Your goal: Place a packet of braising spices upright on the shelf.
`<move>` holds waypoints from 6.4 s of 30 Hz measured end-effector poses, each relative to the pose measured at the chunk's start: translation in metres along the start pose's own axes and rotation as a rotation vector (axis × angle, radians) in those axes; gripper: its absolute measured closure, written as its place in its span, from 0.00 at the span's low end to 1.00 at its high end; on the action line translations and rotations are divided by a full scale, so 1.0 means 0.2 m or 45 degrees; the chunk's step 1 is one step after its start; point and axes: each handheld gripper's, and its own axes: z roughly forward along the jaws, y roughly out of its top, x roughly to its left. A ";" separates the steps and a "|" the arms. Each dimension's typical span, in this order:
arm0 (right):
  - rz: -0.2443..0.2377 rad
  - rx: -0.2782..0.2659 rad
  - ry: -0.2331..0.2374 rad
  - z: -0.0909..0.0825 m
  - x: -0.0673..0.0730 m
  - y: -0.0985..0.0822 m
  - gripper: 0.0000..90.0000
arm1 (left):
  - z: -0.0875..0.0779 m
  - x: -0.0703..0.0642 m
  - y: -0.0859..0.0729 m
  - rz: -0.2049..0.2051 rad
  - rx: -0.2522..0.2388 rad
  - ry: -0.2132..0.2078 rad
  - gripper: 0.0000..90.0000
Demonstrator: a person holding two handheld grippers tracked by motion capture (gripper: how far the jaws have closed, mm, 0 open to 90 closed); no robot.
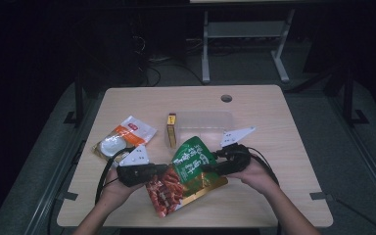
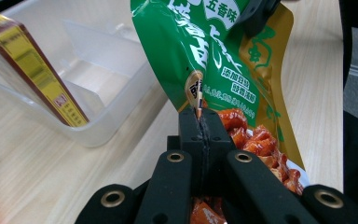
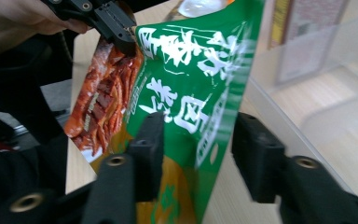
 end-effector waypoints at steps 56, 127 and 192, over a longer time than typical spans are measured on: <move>-0.184 -0.175 0.132 -0.24 0.04 0.17 1.00 | -0.09 0.06 -0.19 -0.073 -0.034 0.036 0.31; 0.053 -0.221 -0.604 -0.53 -0.26 0.42 1.00 | -0.01 0.07 -0.24 -0.062 0.087 -0.017 0.28; 0.085 -0.108 -0.665 -0.45 -0.33 0.41 1.00 | 0.04 0.04 -0.24 -0.066 0.135 -0.050 0.22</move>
